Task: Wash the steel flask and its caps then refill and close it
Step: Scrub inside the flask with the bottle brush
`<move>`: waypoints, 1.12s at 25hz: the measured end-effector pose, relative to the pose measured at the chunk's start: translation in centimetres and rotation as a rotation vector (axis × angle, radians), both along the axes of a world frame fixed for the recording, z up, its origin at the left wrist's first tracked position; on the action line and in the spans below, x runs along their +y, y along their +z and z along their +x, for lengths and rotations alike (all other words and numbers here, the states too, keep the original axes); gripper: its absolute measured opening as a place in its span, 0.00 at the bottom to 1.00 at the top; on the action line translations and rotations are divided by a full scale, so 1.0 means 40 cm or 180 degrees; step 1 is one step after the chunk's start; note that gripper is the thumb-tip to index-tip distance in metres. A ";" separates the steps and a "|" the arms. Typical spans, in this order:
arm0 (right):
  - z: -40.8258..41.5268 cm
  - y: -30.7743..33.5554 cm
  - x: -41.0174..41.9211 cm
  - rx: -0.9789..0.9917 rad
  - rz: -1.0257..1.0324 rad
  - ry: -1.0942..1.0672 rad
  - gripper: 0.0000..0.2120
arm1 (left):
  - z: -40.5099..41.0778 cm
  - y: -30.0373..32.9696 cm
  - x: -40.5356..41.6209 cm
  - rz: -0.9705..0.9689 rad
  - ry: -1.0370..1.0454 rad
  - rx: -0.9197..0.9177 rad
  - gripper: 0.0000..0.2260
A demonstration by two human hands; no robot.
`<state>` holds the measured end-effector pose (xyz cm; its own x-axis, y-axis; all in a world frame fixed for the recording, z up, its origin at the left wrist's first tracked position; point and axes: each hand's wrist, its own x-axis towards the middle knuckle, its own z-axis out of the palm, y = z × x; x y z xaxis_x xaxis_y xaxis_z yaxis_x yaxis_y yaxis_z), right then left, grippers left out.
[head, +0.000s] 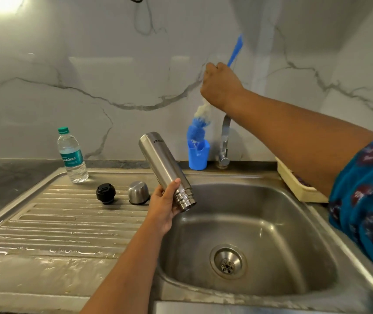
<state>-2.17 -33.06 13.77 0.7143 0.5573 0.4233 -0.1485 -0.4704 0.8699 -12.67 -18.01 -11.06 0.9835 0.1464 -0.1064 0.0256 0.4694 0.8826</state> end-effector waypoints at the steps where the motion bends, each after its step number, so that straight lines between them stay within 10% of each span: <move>1: -0.050 0.004 -0.014 0.0104 0.0282 -0.0100 0.11 | -0.012 0.007 -0.004 -0.0004 -0.0008 -0.0009 0.19; 16: -0.589 -0.507 -0.298 0.3079 0.6963 -0.0003 0.12 | -0.118 0.125 -0.033 -0.0856 0.0359 0.0303 0.27; 28: -0.680 -0.463 -0.315 0.4526 0.8377 0.0650 0.11 | -0.093 0.252 -0.046 -0.0587 0.0501 0.0358 0.26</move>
<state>-29.35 -45.64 -4.75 0.9233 0.2705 -0.2728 -0.3033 0.0776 -0.9497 -16.39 -19.85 -0.97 0.9306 0.2646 -0.2530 0.0327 0.6281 0.7774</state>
